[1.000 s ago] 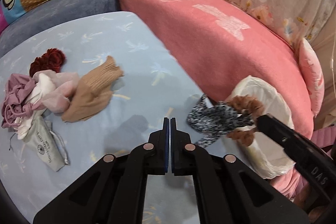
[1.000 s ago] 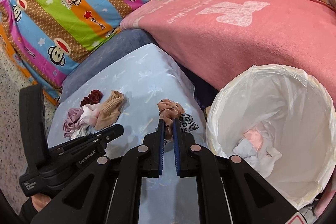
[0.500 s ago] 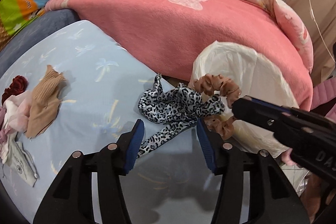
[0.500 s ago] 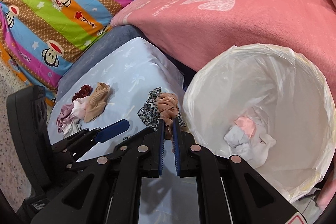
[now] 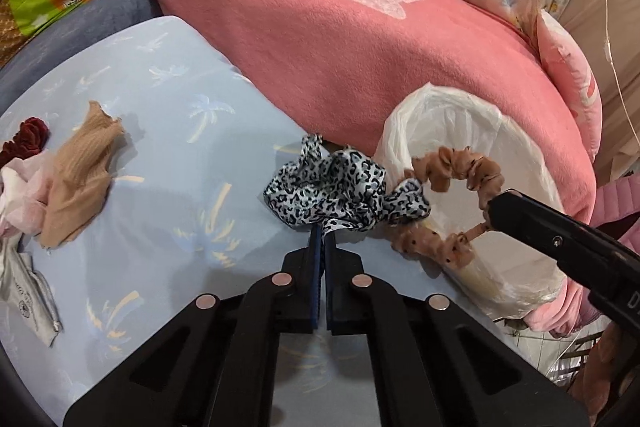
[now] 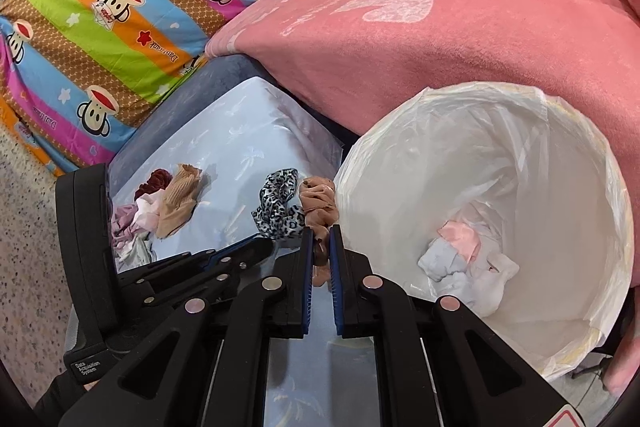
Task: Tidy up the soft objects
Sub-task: 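Carry both scrunchies over the white bin with both tools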
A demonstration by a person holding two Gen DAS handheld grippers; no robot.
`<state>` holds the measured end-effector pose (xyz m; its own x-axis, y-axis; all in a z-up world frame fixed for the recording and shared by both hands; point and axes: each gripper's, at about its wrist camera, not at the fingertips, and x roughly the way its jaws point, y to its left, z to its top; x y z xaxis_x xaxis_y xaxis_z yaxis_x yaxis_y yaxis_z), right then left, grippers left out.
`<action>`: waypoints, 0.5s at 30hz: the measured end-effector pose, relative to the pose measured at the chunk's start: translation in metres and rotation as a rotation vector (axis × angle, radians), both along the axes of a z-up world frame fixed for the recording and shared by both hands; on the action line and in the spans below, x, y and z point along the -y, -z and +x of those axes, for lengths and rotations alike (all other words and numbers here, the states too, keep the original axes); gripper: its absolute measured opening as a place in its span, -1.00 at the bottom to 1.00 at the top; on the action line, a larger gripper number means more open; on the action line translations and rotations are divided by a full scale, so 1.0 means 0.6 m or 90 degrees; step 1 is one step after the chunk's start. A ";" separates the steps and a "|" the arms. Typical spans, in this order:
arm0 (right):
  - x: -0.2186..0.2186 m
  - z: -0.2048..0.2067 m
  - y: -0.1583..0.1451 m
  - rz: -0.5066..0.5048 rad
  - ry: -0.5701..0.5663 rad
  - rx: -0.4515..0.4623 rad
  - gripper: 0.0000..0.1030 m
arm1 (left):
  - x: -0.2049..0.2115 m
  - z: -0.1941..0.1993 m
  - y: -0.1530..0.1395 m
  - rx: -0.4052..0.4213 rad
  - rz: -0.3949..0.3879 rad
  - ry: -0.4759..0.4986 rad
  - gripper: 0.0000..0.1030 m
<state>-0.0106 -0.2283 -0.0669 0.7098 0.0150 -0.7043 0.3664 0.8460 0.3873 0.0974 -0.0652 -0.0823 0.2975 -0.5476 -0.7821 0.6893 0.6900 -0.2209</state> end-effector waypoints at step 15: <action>0.051 -0.069 -0.085 -0.061 0.075 0.047 -0.81 | 0.043 -0.047 -0.138 0.077 -0.074 0.039 -0.99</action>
<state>-0.0522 -0.2591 -0.0156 0.7527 -0.1360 -0.6442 0.4383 0.8336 0.3361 0.0690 -0.0912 0.0003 0.3494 -0.6517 -0.6732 0.7554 0.6210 -0.2091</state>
